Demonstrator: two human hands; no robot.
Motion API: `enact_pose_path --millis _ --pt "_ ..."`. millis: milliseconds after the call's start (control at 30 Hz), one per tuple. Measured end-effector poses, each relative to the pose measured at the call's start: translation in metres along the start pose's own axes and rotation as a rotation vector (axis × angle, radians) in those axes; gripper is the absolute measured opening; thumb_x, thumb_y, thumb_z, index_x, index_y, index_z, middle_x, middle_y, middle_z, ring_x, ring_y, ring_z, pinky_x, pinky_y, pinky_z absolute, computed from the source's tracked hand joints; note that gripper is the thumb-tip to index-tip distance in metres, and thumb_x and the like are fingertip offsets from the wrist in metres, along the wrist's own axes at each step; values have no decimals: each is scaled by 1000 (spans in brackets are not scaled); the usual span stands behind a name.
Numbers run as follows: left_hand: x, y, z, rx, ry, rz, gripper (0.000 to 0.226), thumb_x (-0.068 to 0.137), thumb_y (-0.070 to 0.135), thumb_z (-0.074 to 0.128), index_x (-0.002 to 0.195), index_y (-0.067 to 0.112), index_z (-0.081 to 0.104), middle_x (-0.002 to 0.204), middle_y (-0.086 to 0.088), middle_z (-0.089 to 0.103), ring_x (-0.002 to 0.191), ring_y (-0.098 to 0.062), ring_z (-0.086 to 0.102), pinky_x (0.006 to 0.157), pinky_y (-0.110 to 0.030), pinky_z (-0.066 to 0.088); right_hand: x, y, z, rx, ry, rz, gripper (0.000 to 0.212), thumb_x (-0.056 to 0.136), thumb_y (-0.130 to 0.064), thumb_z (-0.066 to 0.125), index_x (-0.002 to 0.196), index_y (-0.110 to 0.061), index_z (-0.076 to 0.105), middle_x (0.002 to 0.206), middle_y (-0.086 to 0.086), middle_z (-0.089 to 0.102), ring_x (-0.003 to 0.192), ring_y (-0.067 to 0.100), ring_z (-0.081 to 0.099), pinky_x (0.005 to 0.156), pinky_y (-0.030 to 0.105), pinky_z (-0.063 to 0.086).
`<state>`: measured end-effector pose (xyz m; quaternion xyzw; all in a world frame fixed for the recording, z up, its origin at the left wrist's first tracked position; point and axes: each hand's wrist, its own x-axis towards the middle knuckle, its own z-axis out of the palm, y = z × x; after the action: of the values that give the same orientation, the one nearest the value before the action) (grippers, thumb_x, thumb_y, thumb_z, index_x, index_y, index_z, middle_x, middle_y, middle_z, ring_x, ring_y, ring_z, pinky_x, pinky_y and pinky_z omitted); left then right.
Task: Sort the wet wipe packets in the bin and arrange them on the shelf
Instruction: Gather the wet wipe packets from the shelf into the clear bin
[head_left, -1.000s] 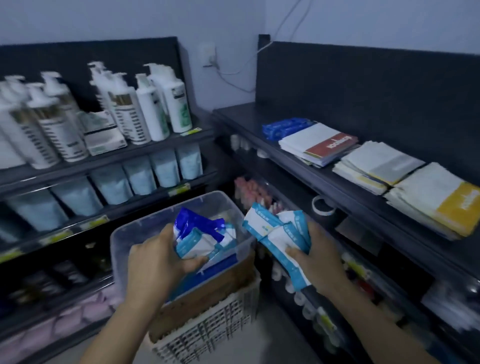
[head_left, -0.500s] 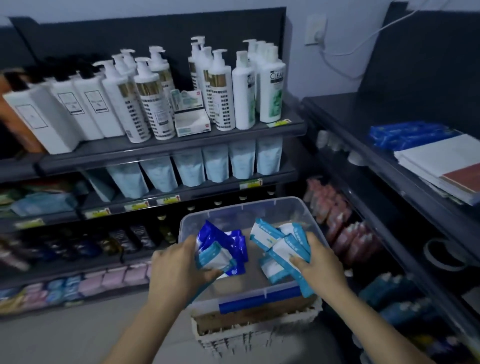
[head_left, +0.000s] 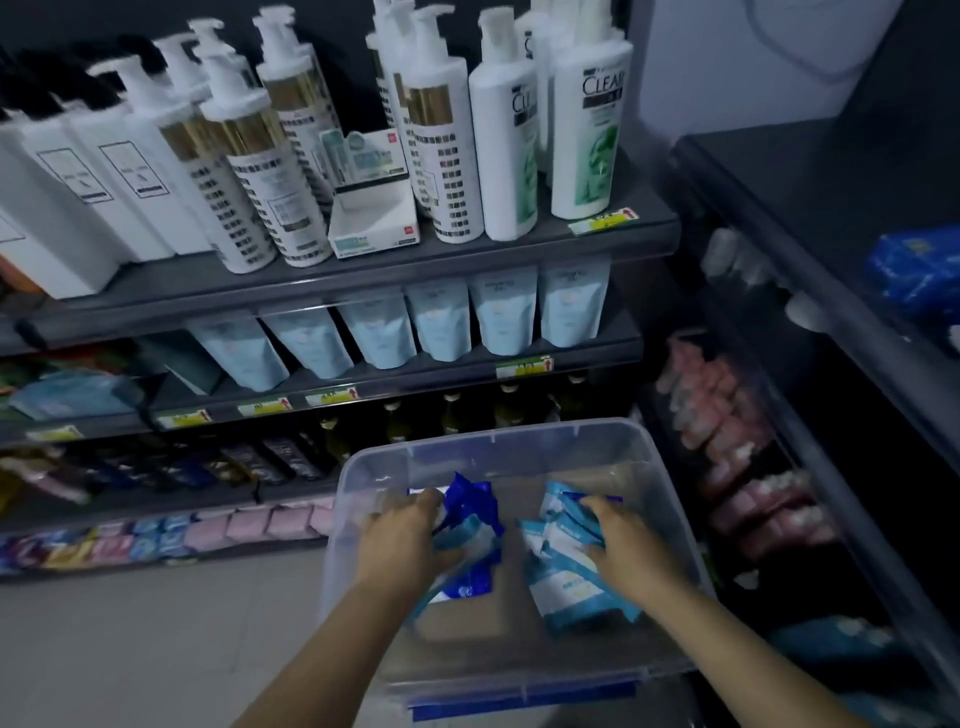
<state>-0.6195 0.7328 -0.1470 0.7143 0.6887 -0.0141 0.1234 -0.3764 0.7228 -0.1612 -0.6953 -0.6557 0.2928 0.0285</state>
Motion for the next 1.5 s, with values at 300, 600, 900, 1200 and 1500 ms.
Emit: enact_pose_path --millis 300,600,900,1200,1500 --pt "6 -4 -2 -176 29 160 39 86 35 64 123 28 57 123 7 60 112 -16 56 91 -27 41 -10 3 3 110 165 -6 49 90 -18 59 137 -20 42 140 -3 43 130 16 40 106 26 33" --pt "-28 65 -25 -92 1 734 20 81 24 70 100 27 67 95 5 67 89 -20 66 67 -27 50 -165 21 -12 244 477 283 21 93 -11 46 107 -9 61 109 6 59 94 20 56 85 35 49" --pt "-160 229 -40 -59 -62 1364 22 66 16 81 79 28 67 73 9 63 62 -16 62 54 -22 44 -411 88 -8 181 784 720 29 87 -7 50 111 -14 63 111 6 60 106 23 56 86 28 44" --pt "-364 366 -15 -153 -72 1723 28 89 32 62 117 27 62 113 8 62 102 -15 59 81 -24 46 -635 157 13 179 1092 975 25 88 -12 58 113 -10 63 114 8 63 106 25 58 87 29 45" --pt "-526 464 26 -199 -153 1840 31 91 33 59 121 25 59 119 8 58 111 -12 51 90 -26 46 -783 238 44 244 1180 1147 36 88 -16 61 124 -11 56 124 9 57 114 22 53 93 28 41"
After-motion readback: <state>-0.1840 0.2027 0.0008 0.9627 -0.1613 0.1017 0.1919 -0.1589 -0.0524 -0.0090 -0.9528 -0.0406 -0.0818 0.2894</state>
